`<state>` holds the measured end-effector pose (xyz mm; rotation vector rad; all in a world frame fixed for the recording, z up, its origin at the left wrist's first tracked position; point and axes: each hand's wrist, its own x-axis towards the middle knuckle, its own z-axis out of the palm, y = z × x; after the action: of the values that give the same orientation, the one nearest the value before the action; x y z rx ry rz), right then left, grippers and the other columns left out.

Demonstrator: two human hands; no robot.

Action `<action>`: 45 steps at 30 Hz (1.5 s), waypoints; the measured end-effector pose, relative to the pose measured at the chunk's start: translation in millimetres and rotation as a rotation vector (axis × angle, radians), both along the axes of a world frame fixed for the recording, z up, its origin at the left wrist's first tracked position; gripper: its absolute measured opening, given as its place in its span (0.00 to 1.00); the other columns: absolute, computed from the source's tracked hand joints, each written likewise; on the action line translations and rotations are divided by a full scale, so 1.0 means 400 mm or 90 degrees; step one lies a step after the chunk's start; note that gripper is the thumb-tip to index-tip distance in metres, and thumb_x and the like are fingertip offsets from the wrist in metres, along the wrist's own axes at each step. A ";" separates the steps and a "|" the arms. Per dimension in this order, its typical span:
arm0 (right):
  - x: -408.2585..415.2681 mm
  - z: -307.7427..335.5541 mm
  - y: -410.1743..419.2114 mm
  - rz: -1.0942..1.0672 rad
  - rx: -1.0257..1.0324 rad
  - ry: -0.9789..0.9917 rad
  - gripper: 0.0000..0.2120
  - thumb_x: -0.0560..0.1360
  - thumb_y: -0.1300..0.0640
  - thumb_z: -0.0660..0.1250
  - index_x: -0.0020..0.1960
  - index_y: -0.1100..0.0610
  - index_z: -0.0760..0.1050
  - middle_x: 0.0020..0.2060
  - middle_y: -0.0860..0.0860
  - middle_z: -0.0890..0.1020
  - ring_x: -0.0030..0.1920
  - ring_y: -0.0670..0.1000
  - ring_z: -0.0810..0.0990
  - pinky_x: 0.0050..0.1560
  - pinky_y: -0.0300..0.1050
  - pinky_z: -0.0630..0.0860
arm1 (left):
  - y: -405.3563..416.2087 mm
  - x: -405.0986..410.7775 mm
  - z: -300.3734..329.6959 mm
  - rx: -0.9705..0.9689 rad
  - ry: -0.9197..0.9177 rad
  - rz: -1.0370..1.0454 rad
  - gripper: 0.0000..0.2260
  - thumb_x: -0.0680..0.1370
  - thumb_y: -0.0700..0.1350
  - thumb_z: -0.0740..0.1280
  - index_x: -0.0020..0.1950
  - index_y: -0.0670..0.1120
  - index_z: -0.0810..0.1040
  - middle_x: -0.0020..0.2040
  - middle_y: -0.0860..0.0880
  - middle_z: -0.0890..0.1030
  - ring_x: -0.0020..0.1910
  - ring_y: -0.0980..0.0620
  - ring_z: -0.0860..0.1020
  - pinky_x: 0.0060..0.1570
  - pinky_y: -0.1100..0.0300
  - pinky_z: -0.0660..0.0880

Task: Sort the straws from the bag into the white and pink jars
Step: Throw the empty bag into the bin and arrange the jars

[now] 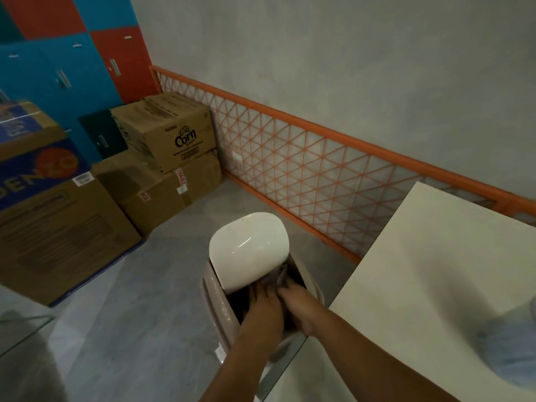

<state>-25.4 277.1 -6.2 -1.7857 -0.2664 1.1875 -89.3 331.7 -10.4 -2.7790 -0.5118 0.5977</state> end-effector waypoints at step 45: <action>0.103 0.178 -0.989 -0.786 -0.185 -0.893 0.47 0.61 0.57 0.79 0.73 0.55 0.57 0.72 0.59 0.60 0.72 0.57 0.59 0.71 0.49 0.59 | -0.731 0.278 0.187 -0.748 -0.456 -0.084 0.53 0.63 0.57 0.76 0.75 0.47 0.44 0.76 0.48 0.52 0.75 0.49 0.56 0.69 0.59 0.61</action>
<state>15.9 -118.6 65.1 -2.1343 0.2548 -0.9996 21.7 39.5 64.4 -4.0961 -0.0373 -0.3216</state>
